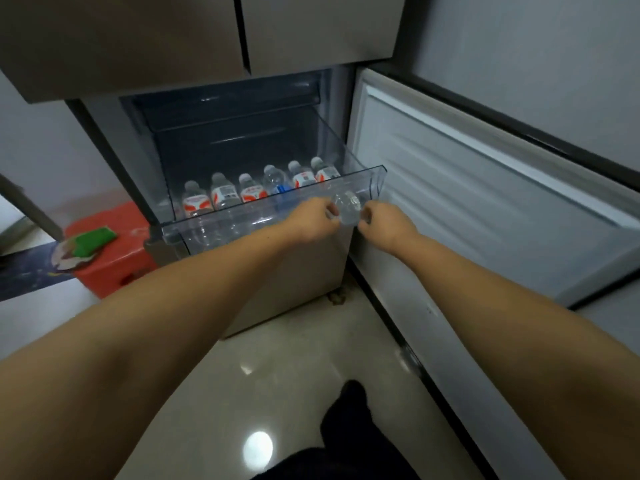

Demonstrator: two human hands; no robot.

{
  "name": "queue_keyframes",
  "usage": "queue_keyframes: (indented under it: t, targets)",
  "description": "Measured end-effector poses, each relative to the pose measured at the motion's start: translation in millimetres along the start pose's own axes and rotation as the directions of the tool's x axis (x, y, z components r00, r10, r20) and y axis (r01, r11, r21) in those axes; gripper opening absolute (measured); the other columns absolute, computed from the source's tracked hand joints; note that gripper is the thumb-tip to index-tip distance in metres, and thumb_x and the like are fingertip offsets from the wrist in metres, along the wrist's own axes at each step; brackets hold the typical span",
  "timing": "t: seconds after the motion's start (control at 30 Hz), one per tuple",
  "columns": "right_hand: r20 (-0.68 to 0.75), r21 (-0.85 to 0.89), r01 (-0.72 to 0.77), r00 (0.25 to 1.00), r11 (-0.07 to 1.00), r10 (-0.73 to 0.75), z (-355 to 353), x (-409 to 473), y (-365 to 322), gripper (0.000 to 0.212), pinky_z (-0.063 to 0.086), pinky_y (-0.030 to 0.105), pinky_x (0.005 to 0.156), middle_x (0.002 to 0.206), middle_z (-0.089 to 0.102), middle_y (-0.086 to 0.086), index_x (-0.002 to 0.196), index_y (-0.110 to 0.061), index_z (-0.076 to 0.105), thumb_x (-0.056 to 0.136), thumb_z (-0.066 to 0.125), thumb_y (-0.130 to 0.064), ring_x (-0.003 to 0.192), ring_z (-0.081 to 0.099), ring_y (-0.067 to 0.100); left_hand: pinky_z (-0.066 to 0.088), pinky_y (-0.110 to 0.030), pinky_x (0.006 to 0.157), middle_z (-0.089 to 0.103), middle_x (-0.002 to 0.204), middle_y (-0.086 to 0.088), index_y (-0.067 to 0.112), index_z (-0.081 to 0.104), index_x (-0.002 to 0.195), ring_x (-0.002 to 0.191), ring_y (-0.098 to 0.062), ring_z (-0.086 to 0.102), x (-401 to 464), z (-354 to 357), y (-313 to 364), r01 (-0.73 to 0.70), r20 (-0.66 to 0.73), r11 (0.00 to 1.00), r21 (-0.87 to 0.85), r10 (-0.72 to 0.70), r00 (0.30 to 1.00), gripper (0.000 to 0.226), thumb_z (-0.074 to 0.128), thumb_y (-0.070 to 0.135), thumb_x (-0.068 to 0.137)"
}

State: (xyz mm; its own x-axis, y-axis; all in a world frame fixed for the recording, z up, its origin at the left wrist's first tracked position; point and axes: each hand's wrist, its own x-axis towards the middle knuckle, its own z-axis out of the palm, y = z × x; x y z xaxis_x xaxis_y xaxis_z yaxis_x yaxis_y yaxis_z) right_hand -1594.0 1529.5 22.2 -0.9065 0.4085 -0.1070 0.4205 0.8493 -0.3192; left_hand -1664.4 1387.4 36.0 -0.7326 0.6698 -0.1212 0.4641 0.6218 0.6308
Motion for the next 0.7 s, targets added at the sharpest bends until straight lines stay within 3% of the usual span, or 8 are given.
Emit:
queue_keyframes:
  t: [0.2,0.33,0.47,0.63,0.7]
  targets:
    - [-0.155,0.115,0.087,0.986,0.990,-0.068,-28.4,82.1,-10.0,0.026,0.048,0.038,0.088,0.116,0.063,0.018,0.110,-0.007,0.066,0.091,0.050,-0.017,0.107,0.058,0.035,0.039,-0.023,0.074,0.065,0.099,-0.004,0.012,0.065,0.107,0.087,-0.015,0.055,73.8,-29.1,5.1,0.091,-0.164,0.993,-0.075,-0.103,0.981,0.021,0.053,0.016,0.090]
    - [-0.158,0.167,0.177,0.976,0.970,-0.151,-46.2,133.9,-25.8,0.026,0.048,0.035,0.089,0.113,0.066,0.017,0.109,-0.003,0.066,0.093,0.049,-0.013,0.105,0.060,0.033,0.040,-0.023,0.076,0.067,0.109,-0.006,0.011,0.065,0.113,0.095,-0.020,0.060,117.2,-40.8,-3.4,0.232,-0.130,0.968,-0.099,-0.244,0.961,0.025,0.053,0.017,0.091]
    - [0.051,0.144,0.152,0.986,0.978,-0.161,-47.7,183.4,-29.8,0.029,0.046,0.036,0.093,0.119,0.063,0.016,0.118,-0.004,0.061,0.096,0.051,-0.021,0.109,0.058,0.030,0.046,-0.031,0.089,0.066,0.106,-0.011,0.009,0.065,0.105,0.107,-0.029,0.061,160.6,-39.0,-18.8,0.390,-0.102,0.913,-0.119,-0.402,0.910,0.020,0.054,0.018,0.091]
    - [0.333,0.067,0.098,0.936,0.993,-0.114,-28.7,214.3,-26.5,0.035,0.041,0.033,0.096,0.132,0.055,0.016,0.130,-0.004,0.052,0.099,0.042,-0.018,0.120,0.053,0.031,0.041,-0.033,0.098,0.058,0.127,-0.017,0.003,0.057,0.125,0.119,-0.030,0.054,192.9,-31.7,-37.4,0.556,-0.053,0.827,-0.078,-0.561,0.826,0.035,0.043,0.020,0.099]
    - [0.441,0.050,0.059,0.895,0.997,-0.074,-17.2,221.0,-27.1,0.038,0.041,0.033,0.097,0.132,0.055,0.011,0.132,-0.010,0.051,0.097,0.045,-0.024,0.118,0.054,0.030,0.036,-0.034,0.104,0.054,0.134,-0.017,0.003,0.054,0.130,0.125,-0.030,0.049,197.9,-28.4,-42.4,0.593,0.006,0.803,-0.052,-0.594,0.805,0.039,0.039,0.022,0.099]
